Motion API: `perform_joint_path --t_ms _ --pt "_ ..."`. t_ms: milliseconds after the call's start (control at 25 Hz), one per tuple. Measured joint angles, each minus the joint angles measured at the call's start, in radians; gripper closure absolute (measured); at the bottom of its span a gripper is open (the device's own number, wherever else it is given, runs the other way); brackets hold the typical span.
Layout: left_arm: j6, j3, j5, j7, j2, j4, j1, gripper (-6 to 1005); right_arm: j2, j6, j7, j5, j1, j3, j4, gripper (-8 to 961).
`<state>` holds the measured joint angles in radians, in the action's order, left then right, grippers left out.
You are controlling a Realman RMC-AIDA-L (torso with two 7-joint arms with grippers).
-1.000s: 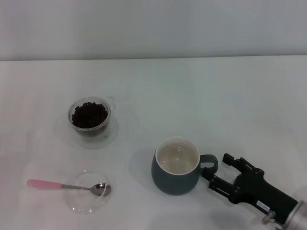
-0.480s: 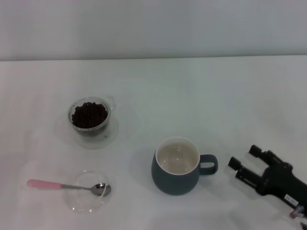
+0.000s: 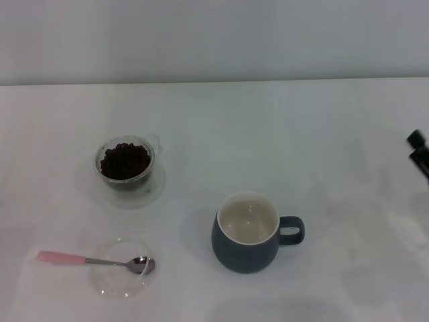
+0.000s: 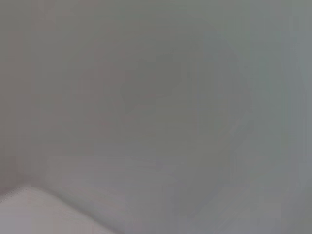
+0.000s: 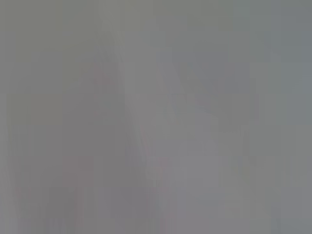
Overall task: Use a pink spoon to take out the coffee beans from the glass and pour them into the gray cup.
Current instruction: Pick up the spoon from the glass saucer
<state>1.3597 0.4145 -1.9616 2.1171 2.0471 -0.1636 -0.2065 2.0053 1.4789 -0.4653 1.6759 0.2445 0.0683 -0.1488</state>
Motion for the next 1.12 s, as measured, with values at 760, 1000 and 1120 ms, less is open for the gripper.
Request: perform_joint_path --t_ms 760,1000,1120 --pt "0.043 -0.010 0.351 -0.555 0.021 -0.050 0.039 299 0.004 -0.064 0.181 -0.003 0.064 0.147 -0.017 82" --pt "0.033 -0.009 0.336 -0.429 0.026 0.060 0.028 301 0.005 -0.067 0.182 -0.001 0.066 0.150 -0.018 82" --pt "0.026 -0.006 0.339 -0.405 0.029 0.081 0.026 302 0.006 -0.068 0.182 0.001 0.067 0.150 -0.018 82"
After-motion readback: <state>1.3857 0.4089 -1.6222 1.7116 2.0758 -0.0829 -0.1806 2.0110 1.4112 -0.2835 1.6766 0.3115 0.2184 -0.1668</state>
